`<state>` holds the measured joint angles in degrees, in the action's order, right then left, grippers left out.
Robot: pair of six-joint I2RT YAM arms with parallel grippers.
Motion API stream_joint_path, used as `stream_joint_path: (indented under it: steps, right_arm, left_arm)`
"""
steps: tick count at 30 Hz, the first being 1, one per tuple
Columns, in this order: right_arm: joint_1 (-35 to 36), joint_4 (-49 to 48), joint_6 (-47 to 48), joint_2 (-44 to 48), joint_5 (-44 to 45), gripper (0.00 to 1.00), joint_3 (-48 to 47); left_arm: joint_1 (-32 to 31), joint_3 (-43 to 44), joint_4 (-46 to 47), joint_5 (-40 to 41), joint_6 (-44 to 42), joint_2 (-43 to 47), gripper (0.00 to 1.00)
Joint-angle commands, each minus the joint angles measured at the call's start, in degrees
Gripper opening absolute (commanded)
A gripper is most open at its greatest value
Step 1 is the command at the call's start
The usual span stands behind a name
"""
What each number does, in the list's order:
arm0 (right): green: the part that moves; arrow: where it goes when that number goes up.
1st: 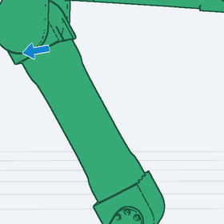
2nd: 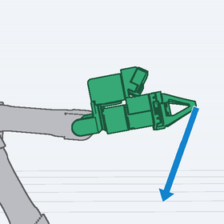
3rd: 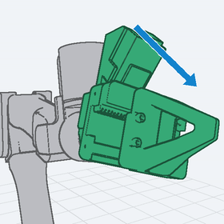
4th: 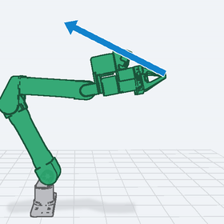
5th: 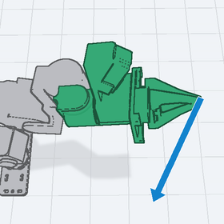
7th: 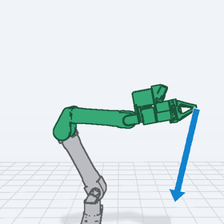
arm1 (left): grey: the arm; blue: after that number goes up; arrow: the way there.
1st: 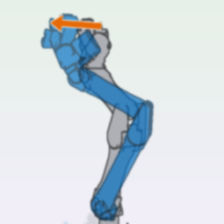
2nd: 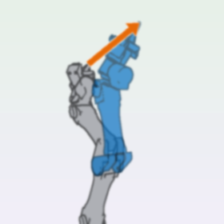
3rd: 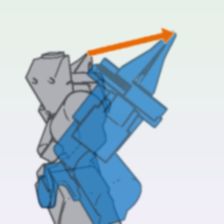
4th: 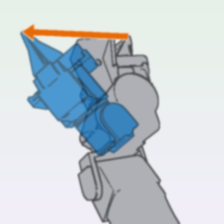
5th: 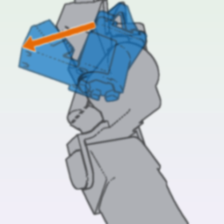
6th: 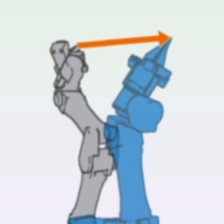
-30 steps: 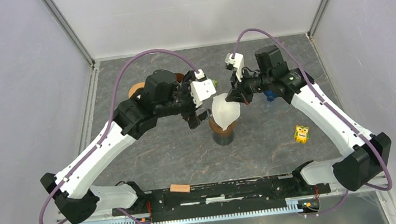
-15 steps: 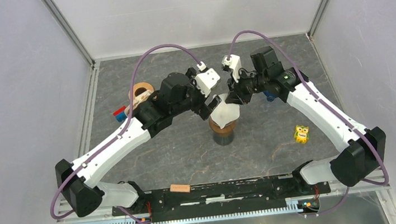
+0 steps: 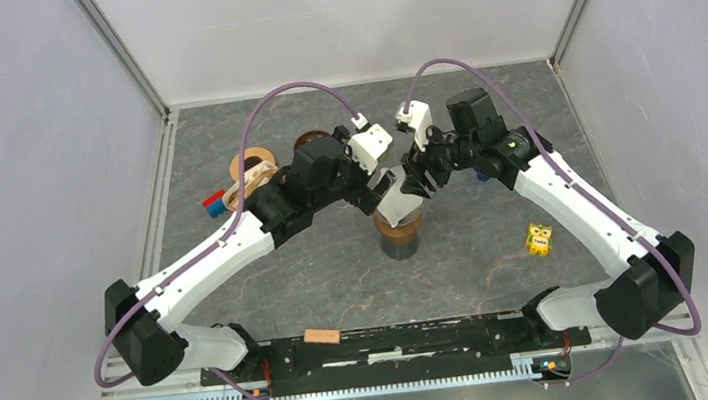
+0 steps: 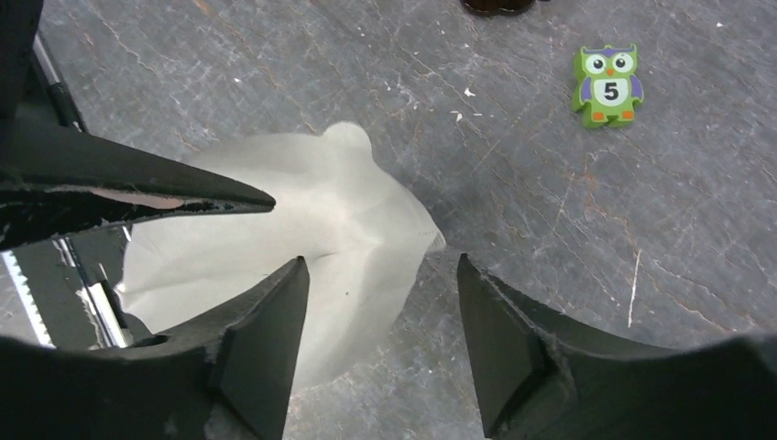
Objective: Place the coffee filter in the dripper
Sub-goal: Place the coffee filter in the coffee dripper.
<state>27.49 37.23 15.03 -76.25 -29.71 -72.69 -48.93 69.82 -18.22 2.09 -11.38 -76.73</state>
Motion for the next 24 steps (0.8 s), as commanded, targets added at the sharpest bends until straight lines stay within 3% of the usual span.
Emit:
stream_joint_path:
  steps: [1,24]
  right_arm:
    - [0.20,-2.75,0.11,2.43,2.88,0.70,1.81]
    - [0.31,-5.59,-1.23,3.20,3.86,0.77,6.48]
  left_arm:
    - [0.06,-1.03,3.70,0.80,2.56,-0.27,1.00]
    - [0.09,-5.55,6.67,0.00,2.20,-0.88,1.00]
